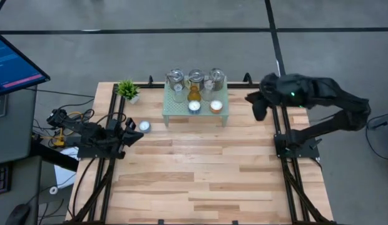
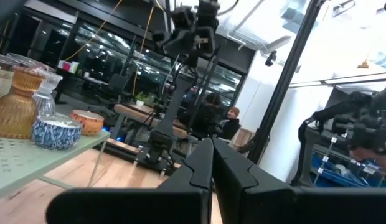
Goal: Pick & Place candle stick holders
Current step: Put the light blue scented candle on the shelf
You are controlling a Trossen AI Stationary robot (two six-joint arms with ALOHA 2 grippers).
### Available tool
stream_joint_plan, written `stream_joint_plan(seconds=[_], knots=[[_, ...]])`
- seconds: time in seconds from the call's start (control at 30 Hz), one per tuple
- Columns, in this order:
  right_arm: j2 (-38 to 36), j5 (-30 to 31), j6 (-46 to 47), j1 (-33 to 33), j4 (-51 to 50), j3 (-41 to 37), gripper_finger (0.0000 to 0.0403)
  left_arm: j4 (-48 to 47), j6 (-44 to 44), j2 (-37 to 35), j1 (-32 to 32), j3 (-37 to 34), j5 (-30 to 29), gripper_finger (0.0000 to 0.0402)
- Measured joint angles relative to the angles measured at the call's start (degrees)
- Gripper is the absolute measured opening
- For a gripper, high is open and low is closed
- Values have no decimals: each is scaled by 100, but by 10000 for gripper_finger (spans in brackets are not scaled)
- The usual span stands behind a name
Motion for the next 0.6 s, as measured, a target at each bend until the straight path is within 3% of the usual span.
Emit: stream_joint_plan(seconds=[0.27,0.6], knots=[[-851,459,1717,1138,-169,-2267,72,302,1,0,2,0,-17,7],[-921,511,3011,2533,2072,-4654,72,662,-4,3,1,0,204,7]])
